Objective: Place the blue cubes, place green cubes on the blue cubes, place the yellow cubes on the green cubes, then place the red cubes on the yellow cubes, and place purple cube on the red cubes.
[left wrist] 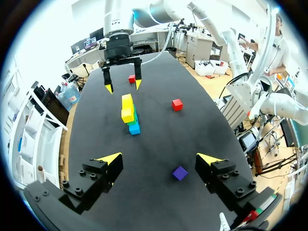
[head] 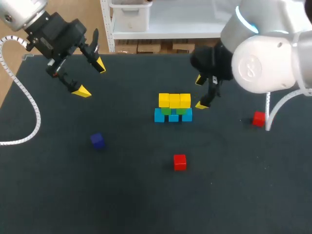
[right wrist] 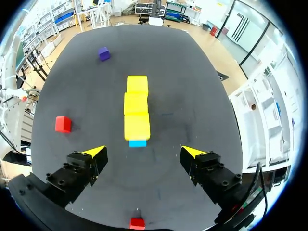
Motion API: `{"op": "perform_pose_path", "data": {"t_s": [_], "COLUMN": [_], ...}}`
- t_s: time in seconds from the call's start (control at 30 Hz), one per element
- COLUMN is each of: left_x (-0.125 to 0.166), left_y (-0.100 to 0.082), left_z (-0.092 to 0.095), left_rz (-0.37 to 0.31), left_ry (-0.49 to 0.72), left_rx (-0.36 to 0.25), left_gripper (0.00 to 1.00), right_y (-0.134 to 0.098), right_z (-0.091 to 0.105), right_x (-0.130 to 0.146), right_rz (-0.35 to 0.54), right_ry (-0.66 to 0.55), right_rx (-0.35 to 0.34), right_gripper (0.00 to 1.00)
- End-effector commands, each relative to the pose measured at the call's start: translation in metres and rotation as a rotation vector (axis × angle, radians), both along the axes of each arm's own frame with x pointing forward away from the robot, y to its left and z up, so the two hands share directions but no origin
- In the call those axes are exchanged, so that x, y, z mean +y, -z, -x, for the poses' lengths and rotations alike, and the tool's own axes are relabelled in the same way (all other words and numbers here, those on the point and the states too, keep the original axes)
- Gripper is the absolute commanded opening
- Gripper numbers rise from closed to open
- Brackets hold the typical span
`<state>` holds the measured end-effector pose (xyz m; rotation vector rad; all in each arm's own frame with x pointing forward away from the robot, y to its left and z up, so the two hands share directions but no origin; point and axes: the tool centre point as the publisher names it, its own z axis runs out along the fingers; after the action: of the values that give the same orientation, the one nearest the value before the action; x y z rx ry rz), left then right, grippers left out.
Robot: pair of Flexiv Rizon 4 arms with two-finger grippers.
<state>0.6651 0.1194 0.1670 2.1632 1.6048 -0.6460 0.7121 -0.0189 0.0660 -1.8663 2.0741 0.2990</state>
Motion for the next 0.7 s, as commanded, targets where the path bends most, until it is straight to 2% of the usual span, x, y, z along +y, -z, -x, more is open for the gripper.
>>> {"op": "perform_pose_path", "data": {"t_s": [0.03, 0.07, 0.1, 0.13, 0.17, 0.2, 0.23, 0.53, 0.7], "left_x": [0.001, 0.001, 0.001, 0.001, 0.001, 0.001, 0.001, 0.001, 0.001], "left_y": [0.0, 0.0, 0.0, 0.0, 0.0, 0.0, 0.0, 0.0, 0.0], "left_z": [-0.001, -0.001, -0.001, -0.001, -0.001, -0.001, -0.001, -0.001, -0.001], "left_rz": [0.002, 0.002, 0.002, 0.002, 0.002, 0.002, 0.002, 0.002, 0.002], "left_ry": [0.003, 0.003, 0.003, 0.003, 0.003, 0.003, 0.003, 0.003, 0.003], "left_rx": [-0.001, -0.001, -0.001, -0.001, -0.001, -0.001, -0.001, -0.001, -0.001], "left_gripper": [1.0, 1.0, 1.0, 1.0, 1.0, 1.0, 1.0, 1.0, 1.0], "right_y": [-0.002, -0.001, 0.0, 0.002, 0.003, 0.004, 0.005, 0.014, 0.017], "right_z": [0.011, 0.011, 0.011, 0.012, 0.012, 0.013, 0.014, 0.02, 0.012], "right_x": [-0.018, -0.02, -0.022, -0.023, -0.024, -0.025, -0.026, -0.031, -0.022], "right_rz": [-0.009, -0.012, -0.015, -0.018, -0.023, -0.026, -0.027, -0.058, -0.062], "right_ry": [0.007, 0.01, 0.018, 0.022, 0.022, 0.022, 0.022, 0.015, -0.005], "right_rx": [-0.012, -0.011, -0.009, -0.004, -0.001, 0.0, 0.001, 0.012, 0.005], "right_gripper": [1.0, 1.0, 0.49, 0.44, 0.31, 0.03, 0.0, 0.0, 0.0]}}
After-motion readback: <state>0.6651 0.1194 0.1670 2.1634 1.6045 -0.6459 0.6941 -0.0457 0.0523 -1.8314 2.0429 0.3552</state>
